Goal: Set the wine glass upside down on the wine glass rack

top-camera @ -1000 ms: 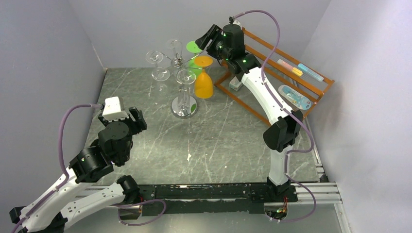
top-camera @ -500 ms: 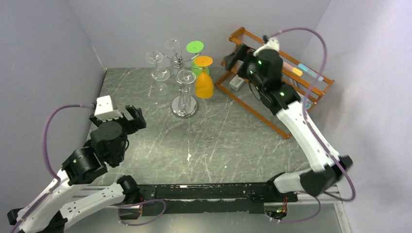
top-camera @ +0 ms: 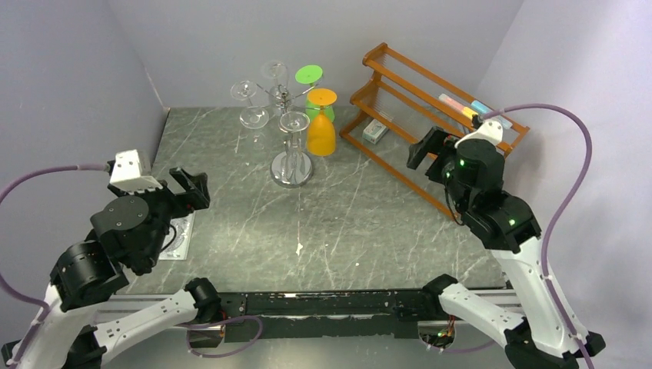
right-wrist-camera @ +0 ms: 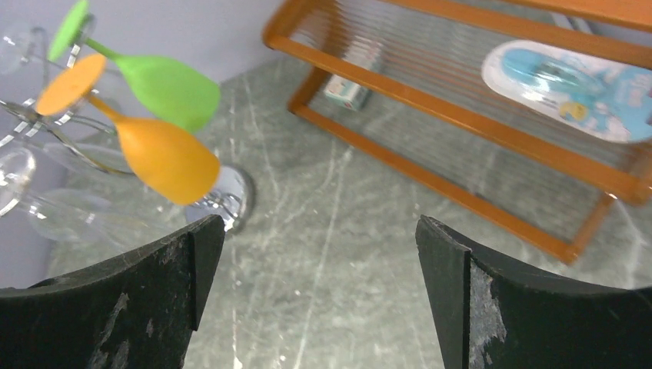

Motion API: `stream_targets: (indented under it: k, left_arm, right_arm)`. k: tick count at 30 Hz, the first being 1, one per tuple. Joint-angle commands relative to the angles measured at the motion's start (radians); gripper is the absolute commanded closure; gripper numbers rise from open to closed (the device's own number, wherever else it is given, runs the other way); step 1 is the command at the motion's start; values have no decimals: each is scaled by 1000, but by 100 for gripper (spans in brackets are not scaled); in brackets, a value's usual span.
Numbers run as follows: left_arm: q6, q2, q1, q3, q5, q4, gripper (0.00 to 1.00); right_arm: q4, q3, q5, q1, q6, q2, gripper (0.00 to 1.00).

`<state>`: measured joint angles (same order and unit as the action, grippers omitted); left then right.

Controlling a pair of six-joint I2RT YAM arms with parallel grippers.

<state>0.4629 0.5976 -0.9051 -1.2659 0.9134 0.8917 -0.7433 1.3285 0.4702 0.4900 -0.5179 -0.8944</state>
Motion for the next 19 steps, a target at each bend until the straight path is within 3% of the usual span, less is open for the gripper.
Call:
stream_targets:
  k: [1, 7, 19]
  left_arm:
    - [-49, 16, -3, -88, -80, 114, 3]
    - [-76, 25, -3, -165, -88, 139, 3]
    - [-113, -1, -2, -143, -107, 80, 4]
  right_arm:
    - [-198, 47, 58, -5, -5, 55, 0]
    - [-262, 75, 92, -5, 2, 88, 0]
    - [-260, 106, 84, -5, 32, 117, 0]
